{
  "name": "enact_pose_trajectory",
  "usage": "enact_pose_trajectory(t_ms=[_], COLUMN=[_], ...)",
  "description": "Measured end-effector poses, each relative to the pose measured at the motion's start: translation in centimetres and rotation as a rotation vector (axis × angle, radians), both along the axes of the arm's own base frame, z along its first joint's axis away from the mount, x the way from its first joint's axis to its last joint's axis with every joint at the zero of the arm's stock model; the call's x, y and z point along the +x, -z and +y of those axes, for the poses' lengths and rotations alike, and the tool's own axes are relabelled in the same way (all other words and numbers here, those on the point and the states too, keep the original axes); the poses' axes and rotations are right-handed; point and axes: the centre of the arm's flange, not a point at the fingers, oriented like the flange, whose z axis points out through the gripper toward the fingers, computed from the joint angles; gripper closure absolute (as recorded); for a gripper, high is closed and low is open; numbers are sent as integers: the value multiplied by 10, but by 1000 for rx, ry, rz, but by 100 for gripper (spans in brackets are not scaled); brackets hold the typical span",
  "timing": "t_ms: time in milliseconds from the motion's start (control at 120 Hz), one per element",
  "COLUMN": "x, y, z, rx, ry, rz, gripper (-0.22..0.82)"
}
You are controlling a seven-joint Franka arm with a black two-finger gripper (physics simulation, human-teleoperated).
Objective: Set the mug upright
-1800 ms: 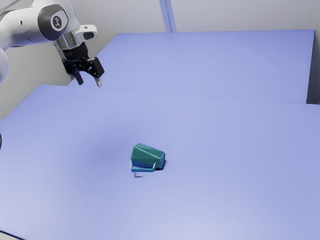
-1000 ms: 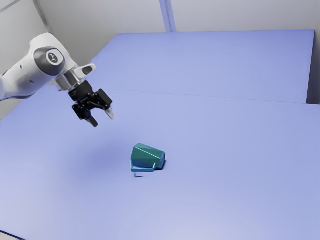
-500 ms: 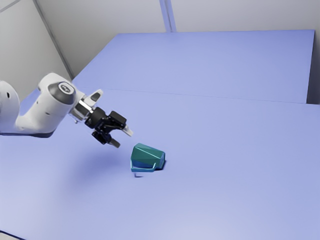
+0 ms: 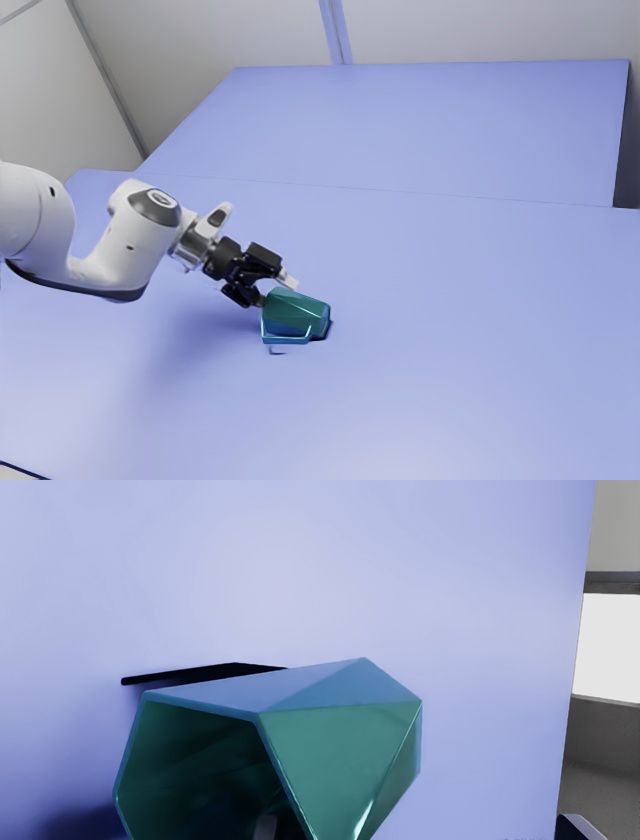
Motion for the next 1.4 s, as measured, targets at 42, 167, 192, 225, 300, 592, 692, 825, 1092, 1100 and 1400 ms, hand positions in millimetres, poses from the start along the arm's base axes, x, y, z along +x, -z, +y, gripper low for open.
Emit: enact_pose_trajectory(t_ms=[42,167,192,225,300,592,692,825,1092,1100,1400], x=[0,1,2,2,2,1,-1,1,22,23,31], y=[2,3,3,3,2,-14,-22,-56,-111,-112,-126], z=[0,2,2,2,0,-8,-10,-5,28,29,45], rx=[-5,-12,-12,-13,-17,-66,-81,-13,352,364,757], ry=[1,6,8,10,16,42,57,124,313,317,383], rz=[-4,-23,-27,-33,-44,-81,-93,-140,-154,-152,-98], gripper=[7,39,45,51,61,75,76,77,78,78,78])
